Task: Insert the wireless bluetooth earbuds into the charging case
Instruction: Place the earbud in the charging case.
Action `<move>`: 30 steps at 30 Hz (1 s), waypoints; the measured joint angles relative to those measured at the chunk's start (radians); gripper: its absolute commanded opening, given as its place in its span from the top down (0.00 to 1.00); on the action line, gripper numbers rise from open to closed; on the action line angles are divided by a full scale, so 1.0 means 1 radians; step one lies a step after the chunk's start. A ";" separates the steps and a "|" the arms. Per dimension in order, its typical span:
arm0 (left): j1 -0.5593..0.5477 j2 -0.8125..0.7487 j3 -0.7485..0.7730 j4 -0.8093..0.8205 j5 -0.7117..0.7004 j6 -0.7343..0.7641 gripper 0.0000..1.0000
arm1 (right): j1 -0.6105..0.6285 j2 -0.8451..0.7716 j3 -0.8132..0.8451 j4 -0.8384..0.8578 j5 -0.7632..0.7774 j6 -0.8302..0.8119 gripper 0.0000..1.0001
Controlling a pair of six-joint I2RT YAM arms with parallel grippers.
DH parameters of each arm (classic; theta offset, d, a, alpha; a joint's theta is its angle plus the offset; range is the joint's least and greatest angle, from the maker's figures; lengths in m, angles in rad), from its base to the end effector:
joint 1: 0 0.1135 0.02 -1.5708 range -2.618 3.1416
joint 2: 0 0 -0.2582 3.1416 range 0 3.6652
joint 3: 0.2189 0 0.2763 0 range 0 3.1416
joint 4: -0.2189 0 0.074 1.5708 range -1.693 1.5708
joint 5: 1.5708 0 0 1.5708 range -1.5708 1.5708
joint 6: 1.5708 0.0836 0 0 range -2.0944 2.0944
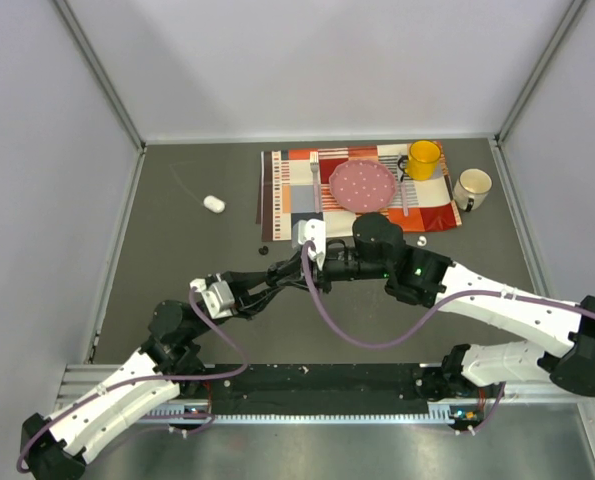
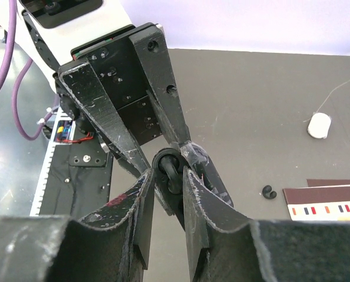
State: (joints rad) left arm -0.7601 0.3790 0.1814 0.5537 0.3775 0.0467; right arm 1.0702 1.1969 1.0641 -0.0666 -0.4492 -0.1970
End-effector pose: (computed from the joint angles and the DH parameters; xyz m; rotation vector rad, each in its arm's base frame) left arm 0.1227 -0.1591 0.2678 0.8001 1.0065 -0.8449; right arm 0.1348 0.3221 0.3480 -1.3632 1.2762 1.0150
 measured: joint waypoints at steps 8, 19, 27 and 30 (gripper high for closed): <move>0.000 0.010 0.000 0.006 0.005 -0.004 1.00 | 0.002 0.013 0.003 0.010 0.006 -0.013 0.84; 0.000 0.010 0.000 0.011 0.008 -0.015 1.00 | 0.002 0.018 0.012 0.006 0.010 -0.017 0.97; 0.000 0.010 0.000 0.026 0.008 -0.022 1.00 | 0.002 0.018 0.025 -0.009 -0.005 -0.029 1.00; -0.001 0.009 0.000 0.029 0.008 -0.026 1.00 | 0.002 0.018 0.025 -0.008 -0.010 -0.032 1.00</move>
State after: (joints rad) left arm -0.7609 0.3882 0.1814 0.5823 0.3851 0.0212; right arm 1.0725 1.2144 1.0893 -0.0750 -0.4587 -0.2287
